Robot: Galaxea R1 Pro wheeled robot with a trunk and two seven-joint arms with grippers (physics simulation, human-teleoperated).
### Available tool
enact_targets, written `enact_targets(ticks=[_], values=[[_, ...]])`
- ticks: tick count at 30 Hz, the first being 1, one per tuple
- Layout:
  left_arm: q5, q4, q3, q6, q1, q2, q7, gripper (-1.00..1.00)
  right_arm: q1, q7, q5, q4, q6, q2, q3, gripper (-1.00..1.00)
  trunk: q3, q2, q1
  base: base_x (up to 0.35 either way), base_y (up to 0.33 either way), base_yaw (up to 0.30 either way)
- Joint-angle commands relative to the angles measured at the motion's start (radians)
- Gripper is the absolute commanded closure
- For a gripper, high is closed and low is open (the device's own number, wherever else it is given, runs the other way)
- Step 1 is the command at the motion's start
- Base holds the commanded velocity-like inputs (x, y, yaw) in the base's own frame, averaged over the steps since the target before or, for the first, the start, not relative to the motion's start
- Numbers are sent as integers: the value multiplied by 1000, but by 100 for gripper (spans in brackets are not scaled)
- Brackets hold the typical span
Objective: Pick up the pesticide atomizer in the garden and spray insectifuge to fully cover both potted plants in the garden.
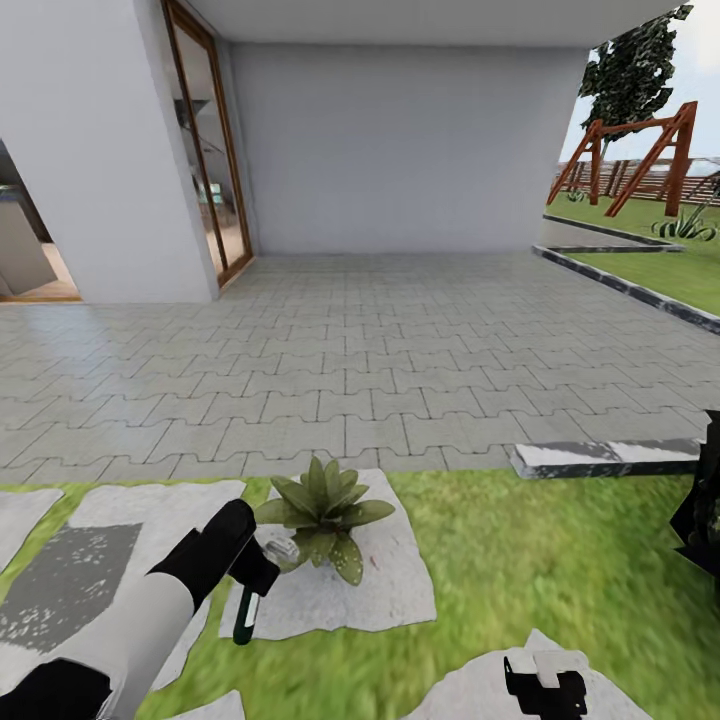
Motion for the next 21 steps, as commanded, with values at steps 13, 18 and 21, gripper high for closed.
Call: enact_targets(ticks=[13,18,21], values=[[-131,-7,-120,-32,1,87,-288,100,-1,-6,-3,1,-2,0,8,-100,-1,0,0,6,15,0],[-129,-9,-121,-30,0,78,-289,100,-1,-6,-3,1,-2,1,8,-100,-1,0,0,113,260,-122],[-127,-8,-122,-33,6,78,-288,100,-1,-6,-3,1,-2,1,8,-100,-1,0,0,52,295,-281]])
